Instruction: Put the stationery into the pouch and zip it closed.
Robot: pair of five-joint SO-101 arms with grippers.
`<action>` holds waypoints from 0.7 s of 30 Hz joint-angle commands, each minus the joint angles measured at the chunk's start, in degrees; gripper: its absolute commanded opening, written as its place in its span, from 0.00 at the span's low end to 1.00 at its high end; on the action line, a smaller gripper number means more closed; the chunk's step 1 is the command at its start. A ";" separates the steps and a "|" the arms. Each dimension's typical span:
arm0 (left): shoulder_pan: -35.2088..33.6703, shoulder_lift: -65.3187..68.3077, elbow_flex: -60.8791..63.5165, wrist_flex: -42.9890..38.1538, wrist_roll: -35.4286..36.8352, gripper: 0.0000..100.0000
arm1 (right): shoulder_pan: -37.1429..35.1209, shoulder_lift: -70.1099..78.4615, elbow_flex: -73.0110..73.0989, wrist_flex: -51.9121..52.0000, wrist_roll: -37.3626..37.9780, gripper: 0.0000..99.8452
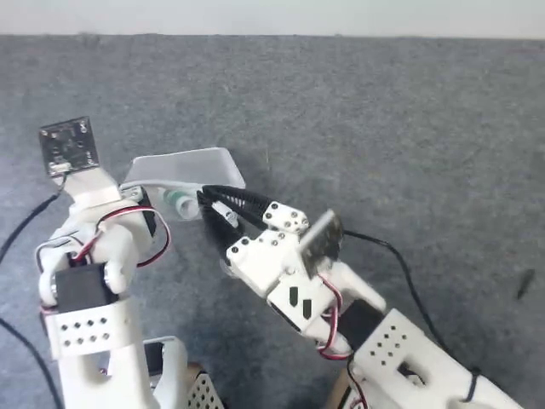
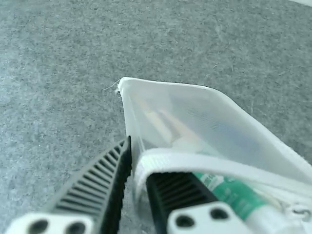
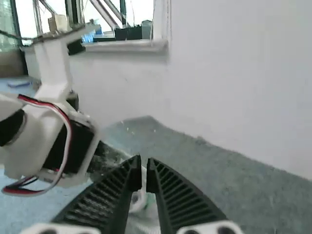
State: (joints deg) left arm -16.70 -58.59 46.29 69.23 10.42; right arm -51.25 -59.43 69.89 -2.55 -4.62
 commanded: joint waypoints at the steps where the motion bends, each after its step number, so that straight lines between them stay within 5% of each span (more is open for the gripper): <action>1: -0.35 -1.14 -1.19 -1.67 -0.26 0.01 | 0.75 -2.42 -8.00 13.85 -1.93 0.01; 21: -0.09 -1.14 -1.19 -1.67 -0.26 0.01 | -0.57 13.49 -16.26 15.43 -1.49 0.01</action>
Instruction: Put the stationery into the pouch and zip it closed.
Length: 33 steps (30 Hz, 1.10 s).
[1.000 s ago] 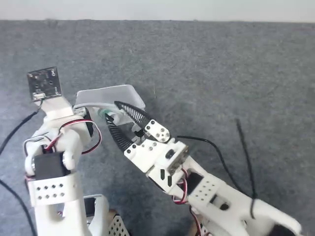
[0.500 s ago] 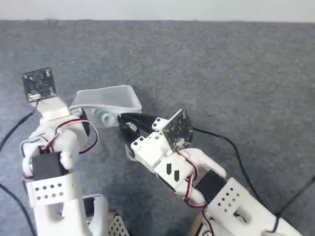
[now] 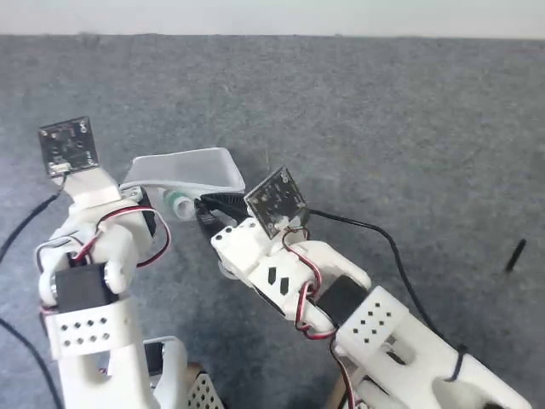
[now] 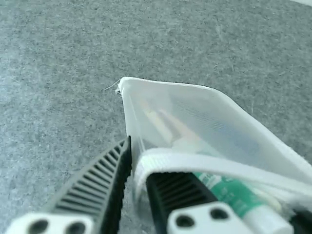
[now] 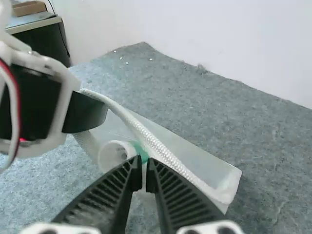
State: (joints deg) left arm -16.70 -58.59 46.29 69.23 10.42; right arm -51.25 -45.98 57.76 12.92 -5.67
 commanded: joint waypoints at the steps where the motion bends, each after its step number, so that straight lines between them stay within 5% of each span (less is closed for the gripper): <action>1: -0.09 -1.14 -1.19 -1.67 -0.26 0.01 | -0.57 0.13 -4.40 0.22 -0.44 0.01; 18: 3.87 -1.14 -0.92 -0.09 -2.37 0.01 | 0.92 21.41 -13.54 0.57 4.48 0.01; 27: 3.78 -1.14 -0.92 -0.09 -2.37 0.01 | 0.92 5.58 -14.24 16.84 4.40 0.01; 33: 3.78 -1.14 -0.92 -0.09 -2.37 0.01 | 1.01 2.59 -11.43 14.29 4.40 0.01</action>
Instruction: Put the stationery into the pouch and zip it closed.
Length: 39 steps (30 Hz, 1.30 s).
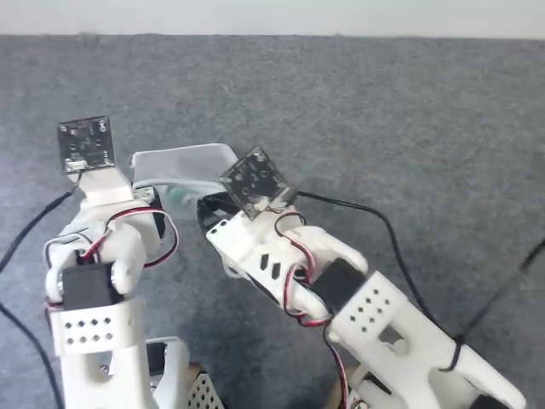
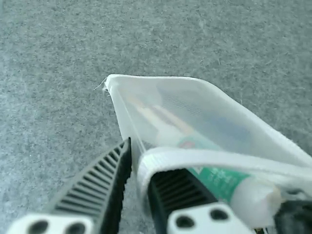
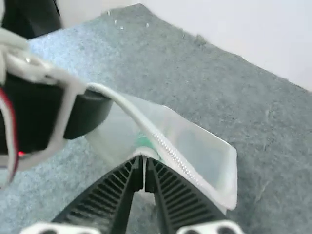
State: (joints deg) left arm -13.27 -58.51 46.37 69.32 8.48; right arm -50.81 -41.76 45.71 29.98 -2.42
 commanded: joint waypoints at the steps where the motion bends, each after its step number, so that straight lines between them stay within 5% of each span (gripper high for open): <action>1: 0.35 -1.23 -1.01 -0.18 -0.44 0.01 | 0.57 -0.13 1.14 -5.05 1.14 0.01; 8: 0.35 -1.23 -1.01 -0.18 -0.44 0.01 | 2.42 17.89 -2.46 -14.90 1.23 0.01; 13: 0.35 -1.23 -1.01 -0.18 -0.44 0.01 | 3.38 26.24 -13.19 -1.63 0.88 0.01; 20: 0.35 -1.23 -1.01 -0.18 -0.44 0.01 | 3.65 16.48 -17.67 13.67 1.05 0.01; 30: 0.35 -1.23 -1.01 -0.18 -0.44 0.01 | 6.20 -6.37 -7.47 13.67 1.23 0.01; 39: -1.41 -1.23 -1.19 -0.18 -0.44 0.01 | 4.70 -0.57 -5.54 8.31 4.04 0.01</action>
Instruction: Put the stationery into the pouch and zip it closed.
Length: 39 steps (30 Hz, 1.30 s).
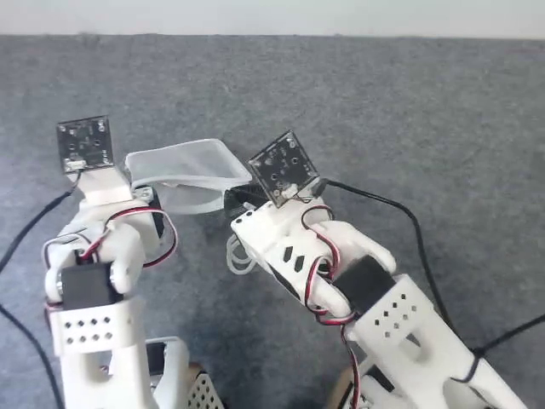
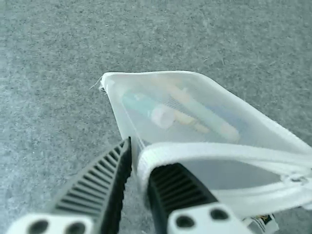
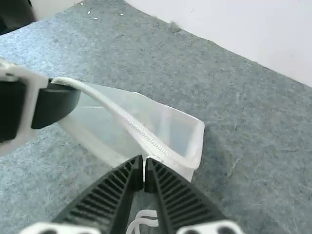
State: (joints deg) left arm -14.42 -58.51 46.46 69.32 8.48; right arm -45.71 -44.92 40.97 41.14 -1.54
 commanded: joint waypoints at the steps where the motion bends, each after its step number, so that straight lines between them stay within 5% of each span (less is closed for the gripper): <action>1: -0.26 -1.23 -1.27 -0.18 -0.44 0.01 | 0.13 3.38 -0.79 -3.56 4.40 0.01; 9: -0.26 -1.23 -1.27 -0.26 -0.35 0.01 | 1.01 -5.41 -0.97 1.27 10.02 0.01; 29: -0.35 -1.23 -1.10 -0.35 -0.26 0.01 | 0.84 -14.37 6.77 12.53 10.02 0.01; 39: -0.35 -1.23 -1.10 -0.44 -0.18 0.01 | 1.01 -15.52 18.46 4.44 10.11 0.28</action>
State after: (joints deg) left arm -14.42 -58.51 46.46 69.32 8.48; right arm -45.63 -58.99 58.64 50.64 7.60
